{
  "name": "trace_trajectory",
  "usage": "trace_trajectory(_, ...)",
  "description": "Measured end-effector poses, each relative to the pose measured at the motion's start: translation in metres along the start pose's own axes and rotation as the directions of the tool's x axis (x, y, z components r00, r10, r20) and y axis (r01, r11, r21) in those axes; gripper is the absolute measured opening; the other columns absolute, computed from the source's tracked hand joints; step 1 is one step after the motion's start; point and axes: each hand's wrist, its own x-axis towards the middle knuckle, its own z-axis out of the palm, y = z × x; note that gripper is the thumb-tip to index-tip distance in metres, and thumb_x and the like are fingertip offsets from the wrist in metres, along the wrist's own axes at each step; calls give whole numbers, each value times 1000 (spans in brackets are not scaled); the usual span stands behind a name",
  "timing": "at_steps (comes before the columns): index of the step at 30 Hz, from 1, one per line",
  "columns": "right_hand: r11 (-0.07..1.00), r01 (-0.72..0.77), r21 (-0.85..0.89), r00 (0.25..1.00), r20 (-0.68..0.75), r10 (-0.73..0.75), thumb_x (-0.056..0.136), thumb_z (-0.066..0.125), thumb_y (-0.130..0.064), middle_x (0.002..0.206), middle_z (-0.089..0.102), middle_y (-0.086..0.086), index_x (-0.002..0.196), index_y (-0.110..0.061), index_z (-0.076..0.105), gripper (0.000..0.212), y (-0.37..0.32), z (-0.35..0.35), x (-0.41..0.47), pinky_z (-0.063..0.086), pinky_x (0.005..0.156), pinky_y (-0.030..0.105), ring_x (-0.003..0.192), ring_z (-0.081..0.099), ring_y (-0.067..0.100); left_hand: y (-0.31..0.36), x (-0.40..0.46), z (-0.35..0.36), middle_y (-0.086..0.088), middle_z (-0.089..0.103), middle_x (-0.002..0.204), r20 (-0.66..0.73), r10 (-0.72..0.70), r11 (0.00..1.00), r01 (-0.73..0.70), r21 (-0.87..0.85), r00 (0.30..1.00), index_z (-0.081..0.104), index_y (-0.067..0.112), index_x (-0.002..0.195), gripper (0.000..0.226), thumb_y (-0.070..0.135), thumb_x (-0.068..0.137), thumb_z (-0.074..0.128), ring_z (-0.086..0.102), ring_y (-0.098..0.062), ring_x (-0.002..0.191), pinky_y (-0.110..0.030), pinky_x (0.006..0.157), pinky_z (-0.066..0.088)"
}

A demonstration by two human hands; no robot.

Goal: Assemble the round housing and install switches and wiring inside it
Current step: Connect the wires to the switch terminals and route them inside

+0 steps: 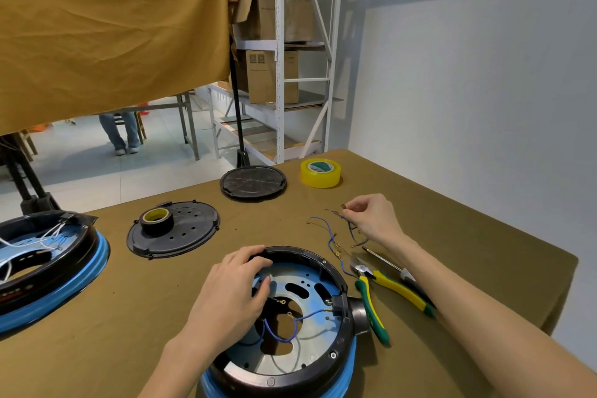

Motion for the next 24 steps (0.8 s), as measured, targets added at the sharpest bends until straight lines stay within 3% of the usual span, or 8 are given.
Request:
trace_trajectory(4,995,-91,51,993,74,87,81,85,-14,88,74,-5,78,-20,79,9,4,1,-1,47,73,26,88,67,11,1,1,0,25,39,152,4,5,1000,-5,5,1000,58,42,136,33,44,103,51,36,0,138,-23,110,33)
trace_trajectory(8,993,-117,24,983,148,113,79,86,-8,88,75,-1,72,-18,77,15,5,-1,-1,48,64,21,81,70,12,-1,1,0,25,39,151,7,7,1000,-7,3,1000,58,42,135,32,45,103,51,36,0,136,-22,109,32)
trace_trajectory(11,997,-71,-7,988,139,71,79,85,-7,86,75,1,73,-18,76,16,5,-2,-1,56,68,26,77,72,14,-1,2,2,24,39,151,6,11,1000,-11,6,1000,58,42,134,32,45,103,52,37,0,135,-23,109,33)
trace_trajectory(15,989,45,-141,973,233,-11,82,84,-9,82,72,-7,75,-26,73,21,6,1,-3,50,64,19,79,67,9,-2,2,3,24,39,151,10,11,1000,-11,5,1000,58,42,133,32,45,102,52,37,-1,135,-24,109,34)
trace_trajectory(21,991,-76,-110,945,310,107,79,83,-2,86,75,4,78,-13,81,11,12,-1,4,56,67,27,80,69,17,-1,2,3,23,39,150,14,11,1000,-12,15,1000,59,42,131,30,45,102,52,37,-3,134,-26,109,36)
trace_trajectory(24,987,-96,-127,944,302,131,80,79,2,92,75,1,81,-15,80,17,14,-3,7,55,72,28,88,69,18,0,2,2,23,39,150,12,10,1000,-10,13,1000,60,42,130,29,44,102,51,38,-3,134,-26,109,36)
